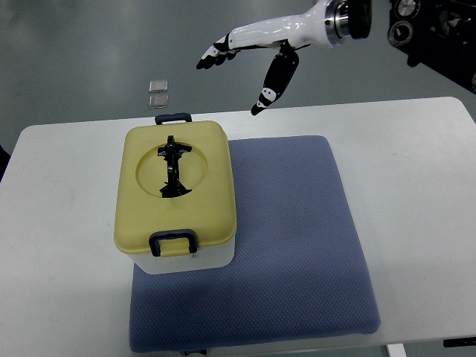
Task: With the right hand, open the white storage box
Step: 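Move the right hand over the yellow lid toward its black top handle, then lower the right hand and close its fingers around the black lid handle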
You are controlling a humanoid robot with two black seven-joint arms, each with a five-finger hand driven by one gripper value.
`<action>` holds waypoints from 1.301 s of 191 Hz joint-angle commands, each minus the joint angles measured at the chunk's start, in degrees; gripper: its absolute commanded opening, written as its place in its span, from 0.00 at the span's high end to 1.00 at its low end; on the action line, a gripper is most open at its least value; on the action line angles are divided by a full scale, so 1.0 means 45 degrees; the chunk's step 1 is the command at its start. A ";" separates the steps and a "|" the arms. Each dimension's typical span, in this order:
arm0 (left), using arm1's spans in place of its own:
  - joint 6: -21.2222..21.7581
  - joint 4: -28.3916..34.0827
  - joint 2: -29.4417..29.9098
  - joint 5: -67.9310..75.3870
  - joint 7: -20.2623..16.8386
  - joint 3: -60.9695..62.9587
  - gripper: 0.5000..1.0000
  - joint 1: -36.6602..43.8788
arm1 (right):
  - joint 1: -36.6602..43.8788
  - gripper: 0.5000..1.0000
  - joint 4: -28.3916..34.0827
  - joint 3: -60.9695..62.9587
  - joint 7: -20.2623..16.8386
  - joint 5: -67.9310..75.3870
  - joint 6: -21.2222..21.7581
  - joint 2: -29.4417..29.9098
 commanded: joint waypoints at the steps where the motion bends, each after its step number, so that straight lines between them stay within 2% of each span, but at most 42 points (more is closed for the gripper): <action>1: 0.0000 -0.0001 0.0000 -0.0001 0.0000 -0.0001 0.00 0.0005 | 0.0044 0.15 0.0094 -0.0098 0.0009 -0.0393 -0.0001 0.0727; 43: 0.0000 0.0019 0.0000 -0.0021 0.0000 0.0019 0.00 -0.0015 | -0.0112 0.15 0.0074 -0.0098 0.0009 -0.0823 -0.0001 0.1547; 135: 0.0000 -0.0001 0.0000 -0.0021 0.0000 0.0019 0.00 -0.0015 | -0.1030 0.15 0.0074 -0.0078 0.0048 -0.0823 -0.0005 0.2328; 248: 0.0000 -0.0001 0.0000 -0.0021 0.0000 0.0019 0.00 -0.0015 | -0.1597 0.17 0.0074 -0.0078 0.0048 -0.0999 -0.1724 0.2777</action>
